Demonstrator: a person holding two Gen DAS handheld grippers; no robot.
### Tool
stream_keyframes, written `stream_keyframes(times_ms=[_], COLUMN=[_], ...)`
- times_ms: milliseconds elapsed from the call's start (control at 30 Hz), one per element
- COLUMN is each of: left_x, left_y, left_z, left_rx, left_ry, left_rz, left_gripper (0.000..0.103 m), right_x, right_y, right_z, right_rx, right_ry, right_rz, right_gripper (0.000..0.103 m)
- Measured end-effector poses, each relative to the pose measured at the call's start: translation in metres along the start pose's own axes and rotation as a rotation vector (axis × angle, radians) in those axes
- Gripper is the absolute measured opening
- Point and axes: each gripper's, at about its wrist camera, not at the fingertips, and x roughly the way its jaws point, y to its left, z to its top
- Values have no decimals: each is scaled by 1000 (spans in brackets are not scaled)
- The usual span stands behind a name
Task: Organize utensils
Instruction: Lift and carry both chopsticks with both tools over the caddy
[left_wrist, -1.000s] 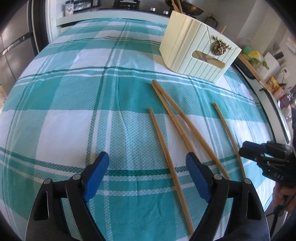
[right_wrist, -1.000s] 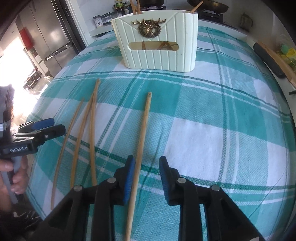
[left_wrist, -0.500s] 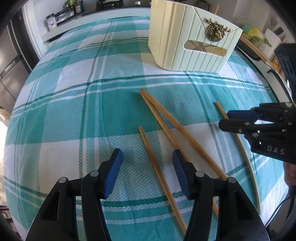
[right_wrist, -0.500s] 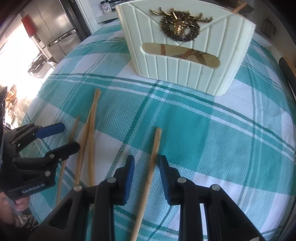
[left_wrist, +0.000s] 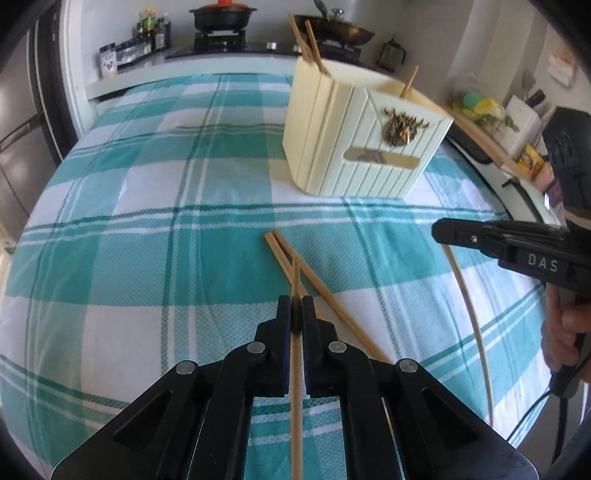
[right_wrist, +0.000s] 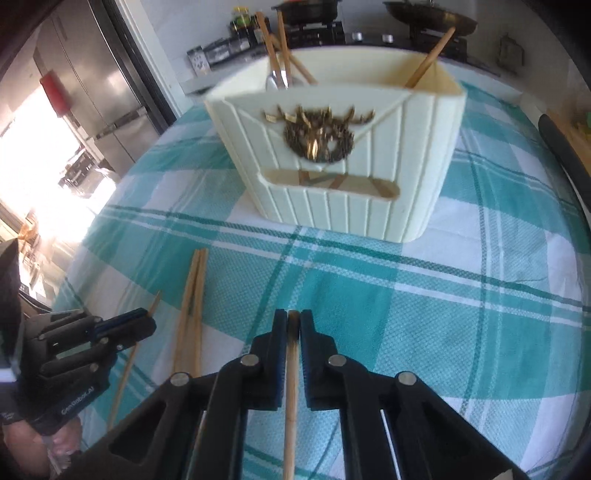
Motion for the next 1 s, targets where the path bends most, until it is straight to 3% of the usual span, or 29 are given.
stream_keyframes(times_ms=[200, 433, 667, 1000], left_x=[-63, -117, -134, -154], left_y=[-3, -11, -17, -19], left_z=[21, 28, 34, 50], left_rx=[-12, 3, 9, 11], left_ry=[-146, -268, -326, -387], left_rz=[-52, -99, -132, -164], left_gripper=[3, 4, 3, 3], right_x=[-93, -170, -192, -210], right_y=[14, 29, 39, 38], right_z=[-4, -20, -28, -16], right_rx=[-28, -73, -100, -103], right_ry=[-211, -408, -497, -558], right_rz=[24, -25, -65, -87], right_gripper=[7, 7, 7, 7])
